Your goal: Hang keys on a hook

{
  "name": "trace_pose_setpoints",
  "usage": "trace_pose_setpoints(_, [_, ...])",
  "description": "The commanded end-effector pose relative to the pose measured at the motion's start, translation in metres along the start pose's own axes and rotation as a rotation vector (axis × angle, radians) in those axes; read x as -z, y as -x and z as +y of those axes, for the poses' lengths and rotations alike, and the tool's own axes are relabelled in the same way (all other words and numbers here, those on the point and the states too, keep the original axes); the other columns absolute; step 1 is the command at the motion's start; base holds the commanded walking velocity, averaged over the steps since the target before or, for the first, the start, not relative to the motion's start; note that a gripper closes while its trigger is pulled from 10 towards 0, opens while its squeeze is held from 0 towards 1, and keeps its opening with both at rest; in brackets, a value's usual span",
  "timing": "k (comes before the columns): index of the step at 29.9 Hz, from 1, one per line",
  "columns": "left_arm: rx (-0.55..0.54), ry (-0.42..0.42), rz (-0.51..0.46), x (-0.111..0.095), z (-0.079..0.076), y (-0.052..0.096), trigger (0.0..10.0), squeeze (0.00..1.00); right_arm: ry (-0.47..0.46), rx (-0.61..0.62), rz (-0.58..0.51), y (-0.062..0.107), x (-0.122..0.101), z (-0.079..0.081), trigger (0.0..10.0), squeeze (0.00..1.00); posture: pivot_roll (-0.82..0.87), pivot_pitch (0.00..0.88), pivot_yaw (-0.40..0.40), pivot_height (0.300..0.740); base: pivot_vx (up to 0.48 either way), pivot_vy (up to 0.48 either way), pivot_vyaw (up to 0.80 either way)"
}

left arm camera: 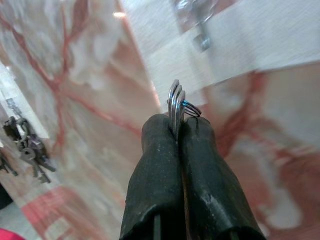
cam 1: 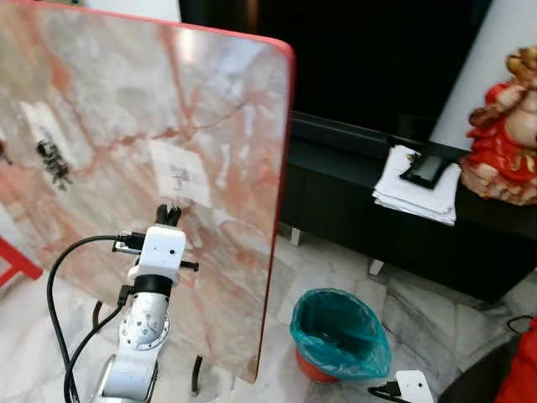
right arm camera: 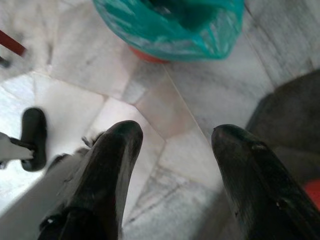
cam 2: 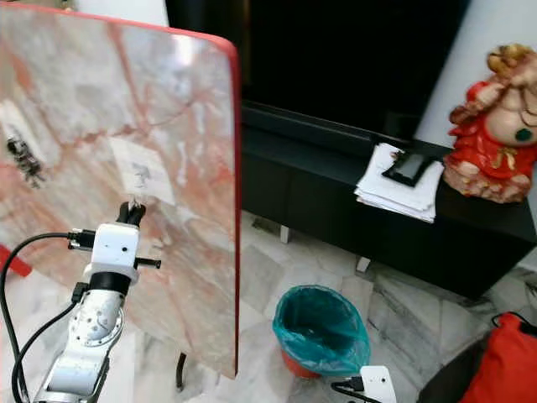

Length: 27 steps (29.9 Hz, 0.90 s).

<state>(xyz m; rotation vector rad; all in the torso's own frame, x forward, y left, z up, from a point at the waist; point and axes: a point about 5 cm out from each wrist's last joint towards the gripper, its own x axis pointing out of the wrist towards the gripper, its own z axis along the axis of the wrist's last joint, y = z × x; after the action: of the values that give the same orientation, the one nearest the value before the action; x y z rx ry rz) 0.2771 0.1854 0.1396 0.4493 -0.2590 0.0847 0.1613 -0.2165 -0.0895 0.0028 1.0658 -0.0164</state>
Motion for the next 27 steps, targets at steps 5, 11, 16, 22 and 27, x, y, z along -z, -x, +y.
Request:
trace_pose_setpoints(5, [0.008, -0.014, -0.058, -0.016, 0.000, -0.011, 10.0, 0.00, -0.003, 0.010, 0.007, 0.001, 0.004, -0.004, 10.0, 0.00, 0.03, 0.000, -0.091, 0.740, 0.000, 0.000, 0.00])
trace_pose_setpoints(11, [0.015, -0.023, -0.062, -0.017, 0.001, -0.012, 10.0, 0.00, -0.002, 0.010, 0.007, 0.001, 0.003, -0.004, 10.0, 0.00, 0.03, 0.000, -0.091, 0.740, 0.000, 0.000, 0.00])
trace_pose_setpoints(16, [0.018, -0.031, -0.067, -0.019, 0.000, -0.012, 10.0, 0.00, -0.004, 0.010, 0.006, 0.001, 0.003, -0.004, 10.0, 0.00, 0.02, 0.000, -0.090, 0.740, 0.000, 0.000, 0.00])
trace_pose_setpoints(22, [0.049, -0.056, -0.085, -0.021, -0.003, -0.012, 10.0, 0.00, -0.002, 0.010, 0.007, 0.001, 0.004, -0.004, 10.0, 0.00, 0.02, 0.000, -0.091, 0.740, 0.000, 0.000, 0.00])
trace_pose_setpoints(27, [0.070, -0.084, -0.131, -0.028, -0.005, -0.012, 10.0, 0.00, 0.000, 0.010, 0.007, 0.001, 0.004, -0.004, 10.0, 0.00, 0.02, 0.000, -0.091, 0.740, 0.000, 0.000, 0.00])
